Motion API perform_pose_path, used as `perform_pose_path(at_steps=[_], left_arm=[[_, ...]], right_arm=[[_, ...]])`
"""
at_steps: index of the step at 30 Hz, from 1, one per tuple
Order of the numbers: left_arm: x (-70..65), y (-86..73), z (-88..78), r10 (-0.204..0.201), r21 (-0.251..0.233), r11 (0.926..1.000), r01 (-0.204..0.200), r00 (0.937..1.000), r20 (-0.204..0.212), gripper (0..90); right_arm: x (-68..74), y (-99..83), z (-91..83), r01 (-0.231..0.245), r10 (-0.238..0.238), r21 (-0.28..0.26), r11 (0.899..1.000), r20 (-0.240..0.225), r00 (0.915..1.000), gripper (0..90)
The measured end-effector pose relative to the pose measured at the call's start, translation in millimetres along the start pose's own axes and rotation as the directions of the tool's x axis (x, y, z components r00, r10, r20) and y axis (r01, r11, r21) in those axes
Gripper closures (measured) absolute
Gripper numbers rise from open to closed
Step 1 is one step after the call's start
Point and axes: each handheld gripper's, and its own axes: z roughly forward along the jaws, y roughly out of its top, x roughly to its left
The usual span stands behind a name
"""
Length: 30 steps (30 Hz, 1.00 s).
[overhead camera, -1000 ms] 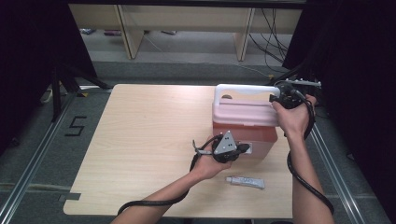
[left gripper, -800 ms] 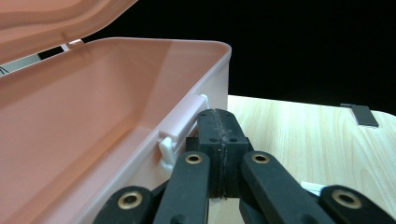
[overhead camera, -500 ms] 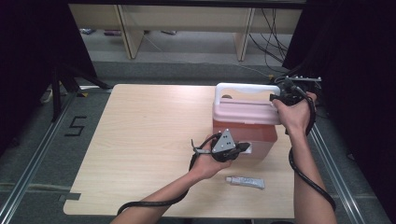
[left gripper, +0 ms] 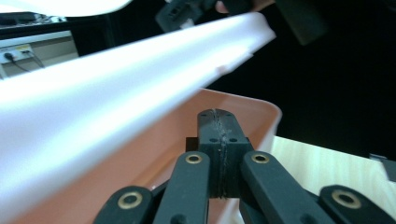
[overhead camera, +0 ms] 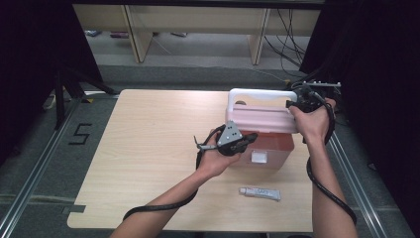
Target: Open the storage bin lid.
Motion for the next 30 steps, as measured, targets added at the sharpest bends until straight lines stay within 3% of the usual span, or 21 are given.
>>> perform_pose_path(at_steps=[4,6,8,9,10,11,12,14,17,20,22,24,27,28,30], left_arm=[[2.9,1.3,1.7,-0.006,-0.007,1.0,0.006,0.9999,-0.012,89.8],[3.0,1.5,2.1,-0.007,-0.008,0.9999,0.007,0.9998,-0.016,89.8],[3.0,1.9,2.3,-0.007,-0.012,0.9999,0.007,0.9999,-0.015,89.8],[3.1,2.0,2.3,-0.007,-0.011,0.9999,0.006,0.9999,-0.016,89.8],[3.3,2.1,2.3,-0.007,-0.01,0.9999,0.007,0.9999,-0.015,89.8],[3.6,2.1,2.4,-0.007,-0.009,0.9999,0.007,0.9998,-0.016,89.7],[3.7,2.3,2.6,-0.009,-0.01,0.9999,0.009,0.9998,-0.016,89.8],[3.2,2.9,2.9,-0.011,-0.011,0.9999,0.01,0.9998,-0.015,89.8],[2.7,3.1,3.0,-0.011,-0.012,0.9999,0.011,0.9998,-0.013,89.8],[2.6,3.0,2.8,-0.01,-0.012,0.9999,0.01,0.9999,-0.013,89.8],[2.6,3.0,2.6,-0.011,-0.011,0.9999,0.011,0.9999,-0.013,89.8],[2.8,3.3,2.2,-0.011,-0.01,0.9999,0.011,0.9998,-0.014,89.7],[2.5,4.0,2.3,-0.011,-0.006,0.9999,0.011,0.9998,-0.016,89.7],[2.3,4.2,2.2,-0.011,-0.006,0.9999,0.011,0.9998,-0.017,89.8],[2.2,4.3,2.0,-0.01,-0.006,0.9999,0.01,0.9998,-0.017,89.7]], right_arm=[[-0.8,-1.9,-0.3,-0.003,0.003,-0.001,1.0,-0.01,0.9999,74.0],[-3.3,-2.6,-1.4,0.024,-0.024,-0.004,1.0,0.0,0.9997,73.9],[-1.5,-3.8,-1.9,0.002,-0.002,-0.014,1.0,-0.014,0.9999,73.6],[-2.4,-4.3,-2.7,0.015,-0.015,-0.012,1.0,0.001,0.9999,73.1],[-3.6,-4.6,-3.1,0.025,-0.025,-0.021,0.999,-0.014,0.9996,71.9],[-1.8,-5.6,-5.7,-0.004,0.004,-0.019,1.0,-0.02,0.9998,69.1],[-3.6,-5.8,-8.1,0.018,-0.019,-0.031,0.999,-0.017,0.9997,67.4],[-1.3,-8.2,-14.7,-0.012,0.011,-0.055,0.998,-0.028,0.9996,63.9],[-3.6,-14.9,-27.4,0.029,-0.032,-0.103,0.994,-0.031,0.999,59.7],[-5.5,-23.6,-41.3,0.016,-0.019,-0.116,0.993,-0.023,0.9996,59.2],[-6.9,-30.1,-48.2,0.003,-0.008,-0.141,0.99,-0.039,0.9992,62.0],[-8.7,-40.0,-59.0,0.038,-0.046,-0.165,0.986,-0.043,0.998,72.2],[-6.7,-56.6,-74.4,0.035,-0.047,-0.181,0.983,-0.061,0.997,86.3],[-7.7,-62.2,-78.7,0.058,-0.07,-0.198,0.978,-0.056,0.9959,89.8],[-6.9,-74.5,-85.7,0.058,-0.072,-0.199,0.978,-0.061,0.9955,90.0]])
